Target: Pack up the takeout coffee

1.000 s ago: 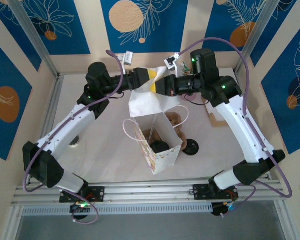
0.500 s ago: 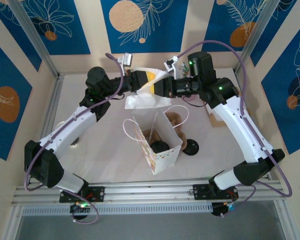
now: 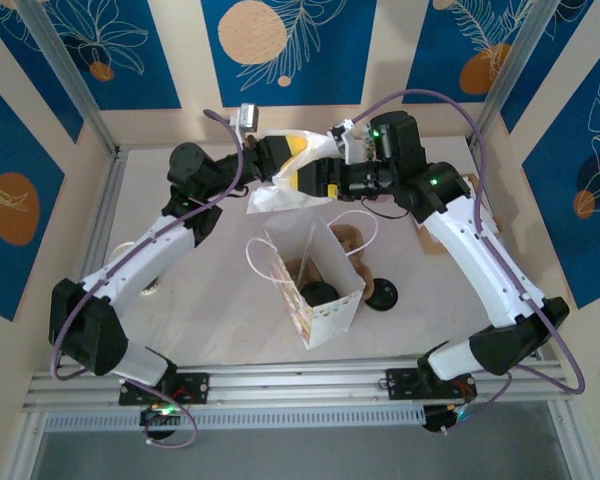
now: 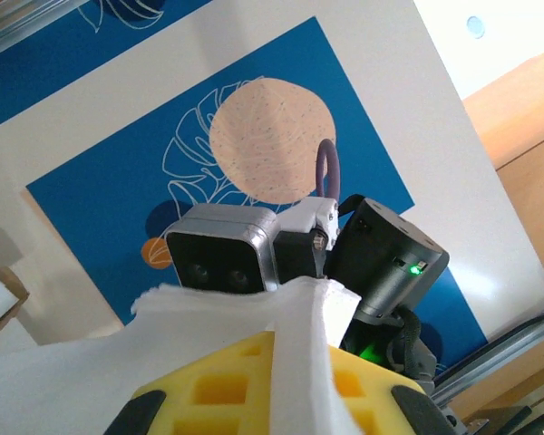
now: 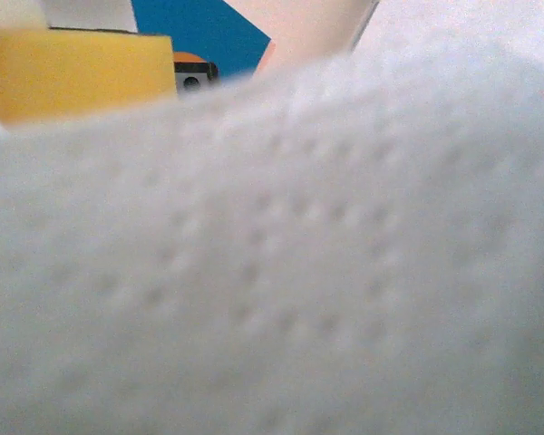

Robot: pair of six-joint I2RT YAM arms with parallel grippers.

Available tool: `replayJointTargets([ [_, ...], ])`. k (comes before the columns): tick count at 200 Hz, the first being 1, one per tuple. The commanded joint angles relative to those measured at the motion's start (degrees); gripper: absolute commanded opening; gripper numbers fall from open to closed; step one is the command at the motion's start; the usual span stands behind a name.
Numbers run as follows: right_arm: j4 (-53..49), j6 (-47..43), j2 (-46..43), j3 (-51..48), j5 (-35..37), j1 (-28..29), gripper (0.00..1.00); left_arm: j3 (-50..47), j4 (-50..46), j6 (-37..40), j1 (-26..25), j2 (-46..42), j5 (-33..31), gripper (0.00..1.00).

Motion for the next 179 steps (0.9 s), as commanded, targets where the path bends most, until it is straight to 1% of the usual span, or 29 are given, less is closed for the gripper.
replayJointTargets([
  [1,3.1,0.0,-0.5,-0.4,-2.0,1.4,0.82,-1.0,6.4,-3.2,0.2,-0.9,-1.7,0.00],
  [23,5.5,0.5,-0.2,-0.2,-2.4,2.5,0.83,-1.7,8.2,-4.6,0.1,-0.6,-2.6,0.00],
  [38,7.0,1.2,0.1,-0.2,-2.8,2.9,0.78,-2.3,9.1,-5.2,0.0,-0.4,-3.2,0.00],
  [52,7.8,1.6,0.5,0.0,-2.8,3.2,0.68,-2.8,9.3,-5.3,-0.2,-0.3,-3.5,0.00],
  [79,8.8,2.4,0.7,0.0,-2.1,3.4,0.44,-3.7,8.2,-4.4,-0.7,-0.7,-4.3,0.00],
  [94,8.8,2.6,0.5,-0.2,-1.8,3.4,0.31,-4.2,6.5,-2.9,-1.0,-1.1,-4.6,0.00],
  [106,8.8,2.7,0.1,-0.5,-1.5,3.4,0.23,-4.6,4.2,-1.2,-0.9,-1.7,-5.0,0.00],
  [118,8.0,2.6,-0.4,-0.7,-0.9,3.4,0.13,-4.7,1.0,1.0,-0.8,-2.5,-5.5,0.19],
  [125,7.1,2.4,-0.6,-0.6,-0.3,3.4,0.08,-4.7,-1.2,2.6,-0.8,-3.0,-5.7,0.26],
  [133,5.8,2.0,-1.0,-0.6,0.5,3.5,0.05,-4.4,-3.8,4.8,-0.5,-3.4,-5.9,0.37],
  [151,1.9,-0.1,-2.5,-0.6,4.4,4.5,0.00,-4.3,-9.0,8.4,0.7,-5.1,-6.7,0.64],
  [160,0.1,-1.3,-3.3,-0.9,7.0,5.3,0.00,-4.4,-11.4,10.0,1.4,-5.9,-7.0,0.77],
  [171,-2.0,-2.9,-4.2,-1.2,11.1,6.8,0.00,-4.3,-14.9,12.0,2.6,-7.1,-7.3,0.88],
  [179,-3.3,-4.3,-4.8,-1.7,14.6,8.2,0.00,-4.4,-17.7,13.5,3.5,-8.1,-7.8,0.94],
])
